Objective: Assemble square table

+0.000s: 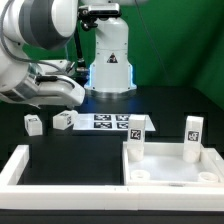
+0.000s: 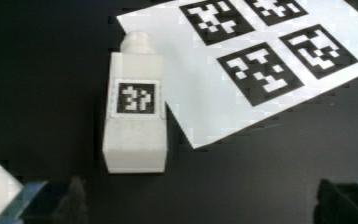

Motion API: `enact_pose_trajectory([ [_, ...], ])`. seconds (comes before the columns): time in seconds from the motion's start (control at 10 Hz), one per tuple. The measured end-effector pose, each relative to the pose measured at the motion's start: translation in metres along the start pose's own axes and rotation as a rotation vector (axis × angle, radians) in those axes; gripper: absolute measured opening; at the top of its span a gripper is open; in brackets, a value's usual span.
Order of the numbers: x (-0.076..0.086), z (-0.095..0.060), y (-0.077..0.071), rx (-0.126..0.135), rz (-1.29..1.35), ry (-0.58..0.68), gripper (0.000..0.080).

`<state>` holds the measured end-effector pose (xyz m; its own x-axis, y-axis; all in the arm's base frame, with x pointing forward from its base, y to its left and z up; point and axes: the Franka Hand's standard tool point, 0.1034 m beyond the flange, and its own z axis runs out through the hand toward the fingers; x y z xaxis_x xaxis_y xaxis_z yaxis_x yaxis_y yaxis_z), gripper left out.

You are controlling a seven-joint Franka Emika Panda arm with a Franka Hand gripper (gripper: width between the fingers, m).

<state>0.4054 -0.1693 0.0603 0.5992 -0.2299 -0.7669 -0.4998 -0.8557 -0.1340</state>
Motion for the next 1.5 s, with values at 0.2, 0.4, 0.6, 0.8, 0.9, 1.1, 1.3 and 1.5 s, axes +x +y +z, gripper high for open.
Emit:
enact_pose_trajectory([
  [0.2,-0.002,0.038,0.016,-0.013,0.035,-0.044,0.0649],
  [0.4,0.007,0.050,0.017,-0.015,0.011,-0.001,0.0649],
  [0.6,0.006,0.050,0.017,-0.015,0.011,-0.006,0.0649],
  [0.8,0.006,0.052,0.018,-0.015,0.013,-0.010,0.0649],
  [0.9,0.004,0.060,0.019,-0.015,0.019,-0.027,0.0649],
  [1.1,-0.001,0.075,0.020,-0.015,0.024,-0.057,0.0649],
  [1.3,0.000,0.073,0.020,-0.016,0.022,-0.054,0.0543],
  [1.5,0.000,0.073,0.020,-0.016,0.022,-0.055,0.0346],
])
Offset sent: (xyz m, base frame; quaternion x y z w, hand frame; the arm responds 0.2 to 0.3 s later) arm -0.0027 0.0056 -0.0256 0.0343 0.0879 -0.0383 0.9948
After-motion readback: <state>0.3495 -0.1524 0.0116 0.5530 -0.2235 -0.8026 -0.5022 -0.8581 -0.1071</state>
